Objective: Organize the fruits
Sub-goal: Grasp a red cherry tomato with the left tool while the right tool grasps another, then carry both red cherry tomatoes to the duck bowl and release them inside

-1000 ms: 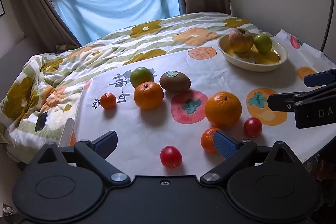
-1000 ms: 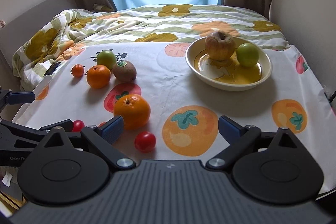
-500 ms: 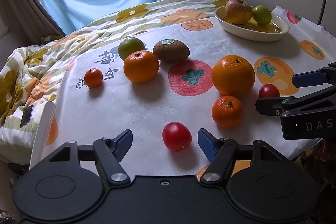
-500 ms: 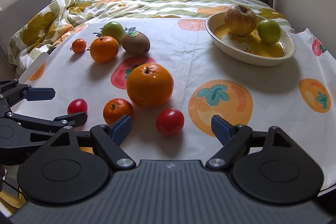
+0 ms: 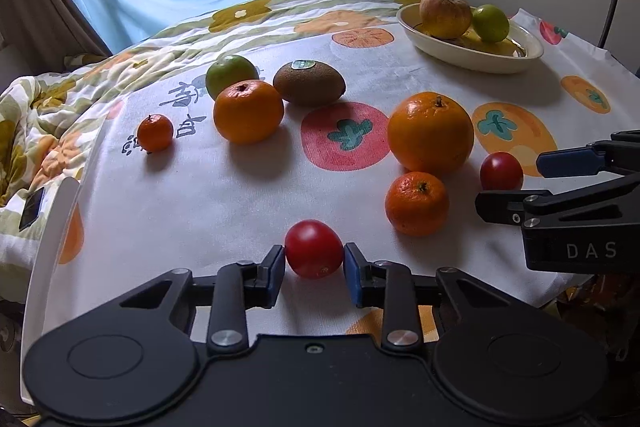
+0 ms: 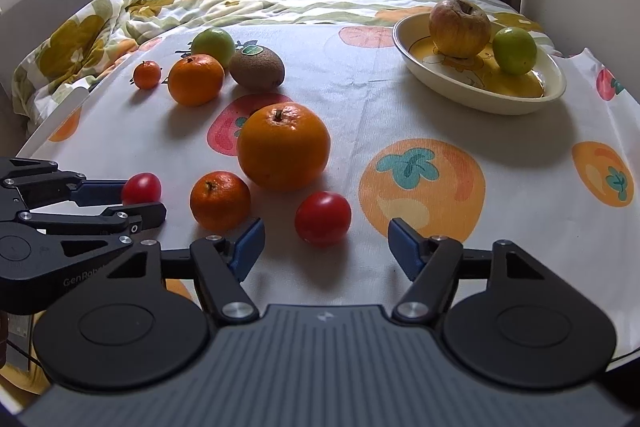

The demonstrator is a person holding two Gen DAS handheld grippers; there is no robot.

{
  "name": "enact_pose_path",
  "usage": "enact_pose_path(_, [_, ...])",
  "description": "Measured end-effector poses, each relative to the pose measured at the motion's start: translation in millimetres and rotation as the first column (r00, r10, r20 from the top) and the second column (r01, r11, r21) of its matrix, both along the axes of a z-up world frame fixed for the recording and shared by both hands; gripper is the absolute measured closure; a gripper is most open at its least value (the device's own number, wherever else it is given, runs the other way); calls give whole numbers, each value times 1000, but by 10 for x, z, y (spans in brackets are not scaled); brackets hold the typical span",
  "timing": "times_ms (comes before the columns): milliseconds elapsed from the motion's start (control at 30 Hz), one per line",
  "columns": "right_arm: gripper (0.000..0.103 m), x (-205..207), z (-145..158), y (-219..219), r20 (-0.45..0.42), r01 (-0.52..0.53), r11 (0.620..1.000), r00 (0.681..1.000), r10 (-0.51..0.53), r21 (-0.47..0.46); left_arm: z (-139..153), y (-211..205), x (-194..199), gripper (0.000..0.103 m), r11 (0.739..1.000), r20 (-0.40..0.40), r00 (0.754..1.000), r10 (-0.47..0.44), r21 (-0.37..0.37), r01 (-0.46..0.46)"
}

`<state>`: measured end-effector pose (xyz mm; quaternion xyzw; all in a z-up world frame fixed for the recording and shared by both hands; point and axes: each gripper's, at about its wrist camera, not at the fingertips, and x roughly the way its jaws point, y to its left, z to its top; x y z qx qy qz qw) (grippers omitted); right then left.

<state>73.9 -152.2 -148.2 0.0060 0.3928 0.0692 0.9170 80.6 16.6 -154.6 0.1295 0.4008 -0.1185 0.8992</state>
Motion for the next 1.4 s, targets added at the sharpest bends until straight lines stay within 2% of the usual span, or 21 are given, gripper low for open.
enact_pose_path(267, [28, 27, -33, -9, 0, -9, 1000, 1000, 9, -2, 6, -20, -26, 68, 1000, -5, 1000, 11, 11, -11])
enact_pose_path(500, [39, 56, -42, -11, -2, -19, 1000, 1000, 19, 1, 10, -37, -49, 68, 1000, -8, 1000, 27, 16, -27])
enact_pose_path(567, [57, 66, -52, -6, -10, -31, 1000, 999, 31, 1, 14, -41, -59, 68, 999, -9, 999, 31, 17, -31])
enact_pose_path(867, [57, 16, 101, -46, 8, -35, 999, 999, 35, 6, 156, -93, -152, 68, 999, 6, 999, 35, 28, -35])
enact_pose_path(1133, [57, -85, 454, -203, 50, -11, 1000, 999, 11, 4, 543, -224, -264, 68, 1000, 41, 999, 21, -9, -21])
enact_pose_path(1400, [57, -125, 851, -552, 80, 15, 1000, 997, -14, -6, 908, -581, -270, 68, 999, 84, 996, -27, -38, 30])
